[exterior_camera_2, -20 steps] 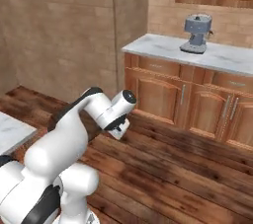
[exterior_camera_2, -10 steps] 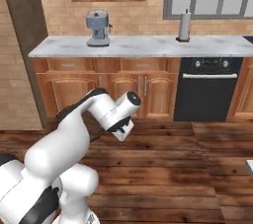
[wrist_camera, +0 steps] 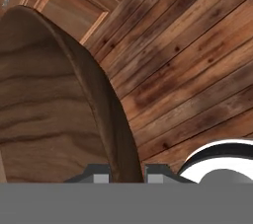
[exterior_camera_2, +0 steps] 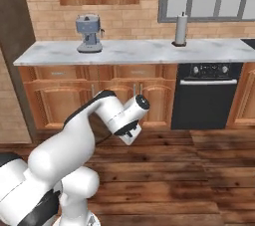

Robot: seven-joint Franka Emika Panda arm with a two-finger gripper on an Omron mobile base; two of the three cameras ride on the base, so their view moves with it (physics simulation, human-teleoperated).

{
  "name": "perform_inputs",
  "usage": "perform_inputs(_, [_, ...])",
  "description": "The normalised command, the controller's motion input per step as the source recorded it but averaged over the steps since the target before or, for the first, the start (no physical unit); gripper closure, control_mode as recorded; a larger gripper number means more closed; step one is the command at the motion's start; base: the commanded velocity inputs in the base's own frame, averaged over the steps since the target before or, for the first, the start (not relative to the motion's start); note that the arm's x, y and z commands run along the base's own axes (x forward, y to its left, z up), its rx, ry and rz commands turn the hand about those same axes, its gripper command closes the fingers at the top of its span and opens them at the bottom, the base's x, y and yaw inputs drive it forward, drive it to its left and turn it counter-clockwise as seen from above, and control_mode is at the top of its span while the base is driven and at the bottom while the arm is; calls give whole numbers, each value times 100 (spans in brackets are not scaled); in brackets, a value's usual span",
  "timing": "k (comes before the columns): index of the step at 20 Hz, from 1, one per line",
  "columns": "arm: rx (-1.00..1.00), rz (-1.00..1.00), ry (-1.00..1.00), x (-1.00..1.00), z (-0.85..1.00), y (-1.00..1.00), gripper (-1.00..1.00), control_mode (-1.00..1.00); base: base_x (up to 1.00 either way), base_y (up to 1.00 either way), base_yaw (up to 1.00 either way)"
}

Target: Pick the cup and bowl and place them in the sink. Then turn on the water.

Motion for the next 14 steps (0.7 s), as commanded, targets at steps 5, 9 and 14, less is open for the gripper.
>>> perform_inputs(5, [0,0,0,0,0,0,100,100,68,-1,-8])
perform_inputs(9, [0,0,0,0,0,0,100,100,68,-1,-8])
perform_inputs(14, [0,0,0,0,0,0,100,100,66,-1,-11])
